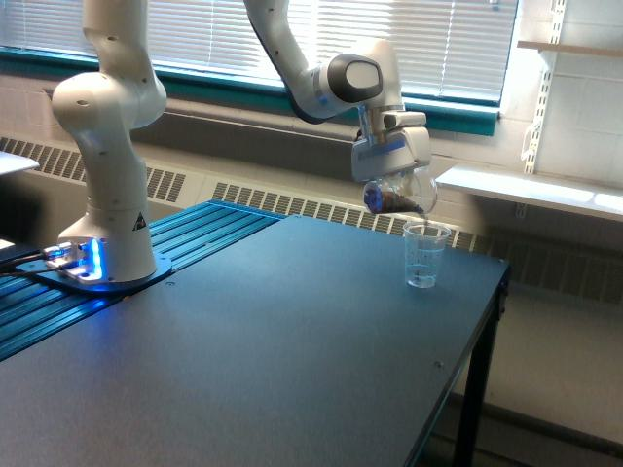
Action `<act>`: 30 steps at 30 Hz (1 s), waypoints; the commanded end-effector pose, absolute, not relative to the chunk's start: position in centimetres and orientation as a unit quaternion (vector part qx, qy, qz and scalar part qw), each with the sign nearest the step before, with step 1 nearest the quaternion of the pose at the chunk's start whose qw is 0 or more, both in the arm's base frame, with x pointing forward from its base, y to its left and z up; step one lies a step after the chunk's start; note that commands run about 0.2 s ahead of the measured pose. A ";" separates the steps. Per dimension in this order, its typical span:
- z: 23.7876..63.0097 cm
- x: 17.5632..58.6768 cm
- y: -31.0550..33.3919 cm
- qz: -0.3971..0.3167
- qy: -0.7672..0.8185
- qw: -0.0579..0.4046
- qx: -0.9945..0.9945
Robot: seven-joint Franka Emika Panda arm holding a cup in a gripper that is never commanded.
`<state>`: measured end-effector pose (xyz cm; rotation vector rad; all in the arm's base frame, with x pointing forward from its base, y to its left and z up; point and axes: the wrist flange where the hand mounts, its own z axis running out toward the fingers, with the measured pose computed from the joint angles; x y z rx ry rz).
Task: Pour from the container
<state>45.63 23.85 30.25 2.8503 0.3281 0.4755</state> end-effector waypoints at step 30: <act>30.2 47.1 26.8 0.150 0.139 0.157 0.966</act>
